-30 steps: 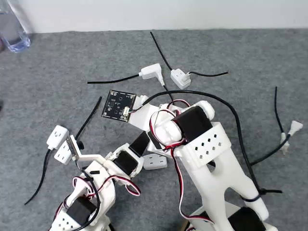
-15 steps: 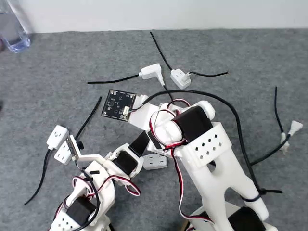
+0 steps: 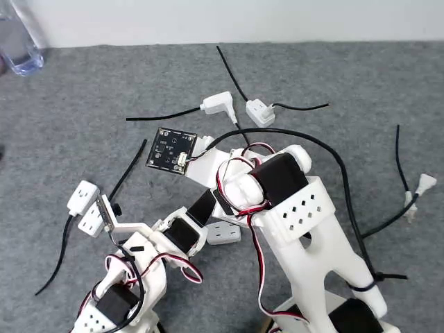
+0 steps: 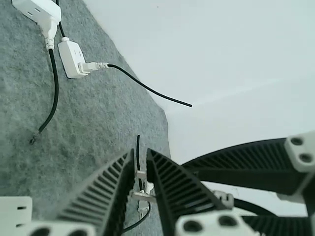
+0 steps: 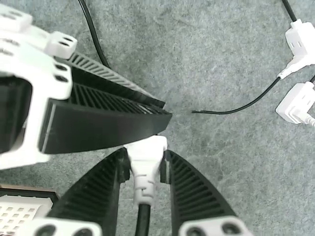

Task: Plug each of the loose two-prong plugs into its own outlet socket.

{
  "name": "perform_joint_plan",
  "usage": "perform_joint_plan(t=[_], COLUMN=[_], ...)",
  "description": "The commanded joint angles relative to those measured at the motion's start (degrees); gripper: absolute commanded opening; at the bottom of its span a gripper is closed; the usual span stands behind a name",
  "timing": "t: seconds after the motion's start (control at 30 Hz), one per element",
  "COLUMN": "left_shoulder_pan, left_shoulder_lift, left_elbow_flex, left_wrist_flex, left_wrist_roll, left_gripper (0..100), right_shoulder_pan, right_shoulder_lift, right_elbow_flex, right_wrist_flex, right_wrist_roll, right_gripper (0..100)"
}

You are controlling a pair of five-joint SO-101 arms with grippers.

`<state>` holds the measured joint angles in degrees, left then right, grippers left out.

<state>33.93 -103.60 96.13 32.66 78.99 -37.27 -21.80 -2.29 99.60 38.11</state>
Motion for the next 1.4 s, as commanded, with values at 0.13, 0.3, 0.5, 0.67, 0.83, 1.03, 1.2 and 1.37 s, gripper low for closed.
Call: perform_joint_plan(t=[0.13, 0.3, 0.5, 0.67, 0.83, 1.03, 1.2, 1.37], left_shoulder_pan=[3.96, 5.89, 5.63, 5.19, -5.10, -18.99, -21.19, -31.91], left_shoulder_lift=[-0.09, -0.18, -0.44, -0.44, -0.44, -0.44, -0.44, -0.44], left_elbow_flex=[0.22, 0.22, 0.31, 0.13, -0.92, -0.57, -0.57, -0.04], left_wrist_flex=[1.49, 2.64, 2.37, 2.37, -2.02, -10.99, -11.43, -11.08], left_wrist_roll=[0.18, 0.18, -0.18, -0.26, -0.26, -0.18, -0.35, -4.75], left_gripper=[4, 4, 4, 4, 4, 4, 4, 4], right_shoulder_pan=[-0.84, -0.84, -0.57, -0.48, 2.51, 6.20, 6.37, 7.96], right_shoulder_lift=[-1.89, -1.80, -1.71, -1.89, -1.36, -1.36, -1.36, -1.36], right_elbow_flex=[-6.33, -6.33, -6.07, -6.07, -5.54, -3.34, -3.34, -3.08], right_wrist_flex=[-1.27, -1.27, -0.92, -0.75, -0.84, -1.27, -1.27, -0.57], right_wrist_roll=[-0.88, -0.88, -0.35, -0.35, 1.23, 3.60, 4.04, 6.59], right_gripper=[0.8, 0.8, 0.8, 0.8, 0.8, 0.8, 0.8, 0.8])
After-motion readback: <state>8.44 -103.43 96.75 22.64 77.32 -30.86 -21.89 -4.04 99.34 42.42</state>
